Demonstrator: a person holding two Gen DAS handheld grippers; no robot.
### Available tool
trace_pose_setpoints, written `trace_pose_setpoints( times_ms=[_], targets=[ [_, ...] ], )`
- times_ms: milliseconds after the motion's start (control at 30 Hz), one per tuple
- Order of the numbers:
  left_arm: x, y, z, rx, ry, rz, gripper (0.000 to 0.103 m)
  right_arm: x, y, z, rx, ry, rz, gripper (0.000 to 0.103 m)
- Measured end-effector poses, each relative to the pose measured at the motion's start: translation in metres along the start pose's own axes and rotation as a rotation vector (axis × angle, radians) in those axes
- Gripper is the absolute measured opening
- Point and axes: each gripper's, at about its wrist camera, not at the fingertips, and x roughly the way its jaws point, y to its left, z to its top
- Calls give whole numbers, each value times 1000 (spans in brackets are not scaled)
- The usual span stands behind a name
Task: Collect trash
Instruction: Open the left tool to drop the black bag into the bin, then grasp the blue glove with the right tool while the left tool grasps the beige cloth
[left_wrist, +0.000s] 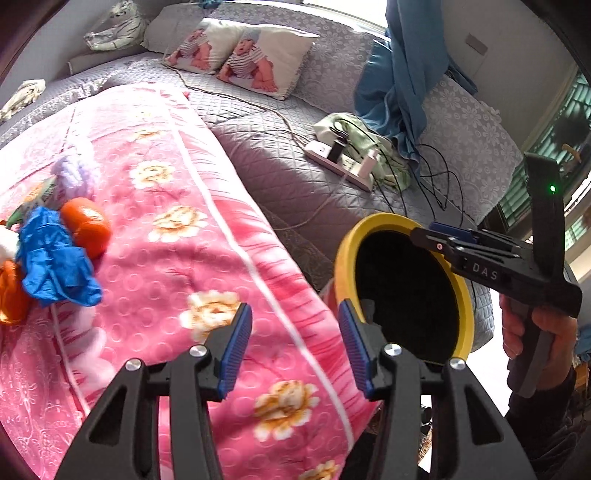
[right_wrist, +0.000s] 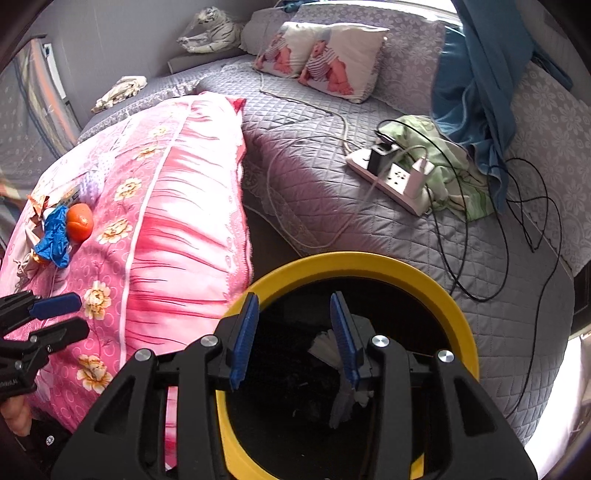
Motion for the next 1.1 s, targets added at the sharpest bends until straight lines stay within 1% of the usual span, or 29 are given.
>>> trace_pose_setpoints(
  times_ms=[133, 333, 400, 533, 567, 600, 733, 767, 867, 933, 1100],
  targets=[
    [-23, 47, -1, -66, -41, 65, 45, 12, 42, 11, -81, -1, 49, 38],
    [-64, 116, -9, -165, -111, 159, 49, 21, 109, 27, -175, -24, 158, 38],
    [-80, 137, -15, -201, -141, 190, 58, 24, 133, 31, -210, -22, 191, 38],
    [-107, 171, -29, -250, -179, 231, 60, 31, 177, 35, -275, -14, 248, 41],
    [-113, 179, -33, -262, -187, 245, 66, 32, 187, 36, -289, -13, 263, 43],
    [-117, 186, -37, -273, -194, 254, 68, 32, 196, 36, -301, -13, 276, 45],
    [-131, 213, -55, -296, -202, 290, 68, 33, 228, 39, -350, -17, 303, 45],
    [-134, 218, -59, -299, -202, 297, 70, 33, 234, 40, -356, -17, 313, 45],
    [-136, 232, -68, -310, -200, 313, 71, 33, 249, 41, -373, -24, 341, 45],
    [-136, 241, -73, -319, -197, 319, 71, 32, 257, 42, -385, -29, 351, 45],
    [-130, 249, -79, -330, -185, 311, 71, 34, 275, 45, -412, -26, 363, 45]
  ],
)
